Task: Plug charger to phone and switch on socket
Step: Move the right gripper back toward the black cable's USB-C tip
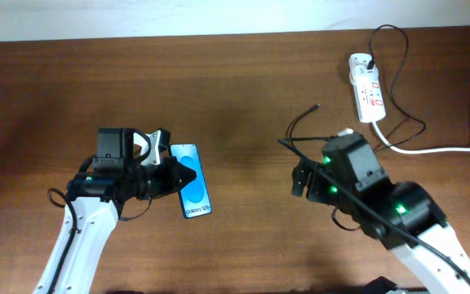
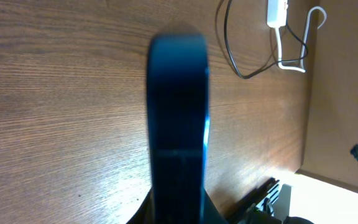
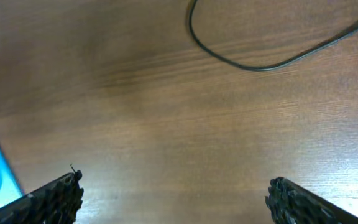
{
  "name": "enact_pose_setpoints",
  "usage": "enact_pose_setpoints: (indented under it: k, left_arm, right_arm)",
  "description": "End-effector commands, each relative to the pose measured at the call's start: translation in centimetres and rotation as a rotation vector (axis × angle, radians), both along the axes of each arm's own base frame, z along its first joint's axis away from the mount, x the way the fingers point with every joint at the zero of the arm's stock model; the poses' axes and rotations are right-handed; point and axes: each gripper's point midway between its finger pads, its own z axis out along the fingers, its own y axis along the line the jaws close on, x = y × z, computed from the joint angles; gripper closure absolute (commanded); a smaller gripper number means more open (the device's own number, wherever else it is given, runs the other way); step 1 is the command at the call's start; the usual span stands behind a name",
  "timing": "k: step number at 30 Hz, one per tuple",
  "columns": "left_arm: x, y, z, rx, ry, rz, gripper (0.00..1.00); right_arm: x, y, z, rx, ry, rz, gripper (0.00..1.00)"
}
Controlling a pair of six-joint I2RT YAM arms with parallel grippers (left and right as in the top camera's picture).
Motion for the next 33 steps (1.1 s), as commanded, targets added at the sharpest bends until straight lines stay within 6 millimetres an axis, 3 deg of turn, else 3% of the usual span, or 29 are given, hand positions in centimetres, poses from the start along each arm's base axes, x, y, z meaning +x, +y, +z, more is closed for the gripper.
enact_pose_setpoints:
  k: [1,6,10,20,26,28,33]
  left_arm:
    - [0.2,0.0,0.5,-0.006,-0.025,-0.01,1.0]
    - [0.1,0.0,0.5,-0.006,-0.023,-0.01,1.0]
    - [0.1,0.0,0.5,-0.006,-0.022,-0.01,1.0]
    - [0.1,0.0,0.5,-0.006,-0.019,-0.01,1.0]
    - [-0.1,0.0,0.4,-0.006,-0.011,-0.009,1.0]
    - [-0.1,0.0,0.4,-0.006,-0.011,-0.009,1.0]
    - [-0.1,0.0,0.4,-0.006,-0.011,-0.009,1.0]
  right_arm:
    - [2.5,-1.0,1.0,-0.031,-0.014,-0.059,0.01]
    - [7.3,-3.3,1.9,-0.037,-0.002,-0.182,0.08]
    - [11.5,-3.6,0.4,-0.026,0.031,-0.168,0.11]
    - [21.1,-3.9,-10.1,0.06,0.085,-0.203,0.24]
    - [23.6,-3.6,-15.3,0.057,0.095,-0.213,0.33]
    - [24.2,-3.9,-16.1,0.038,0.099,-0.223,0.39]
    - [26.0,-4.2,-17.2,-0.02,0.086,-0.276,0.39]
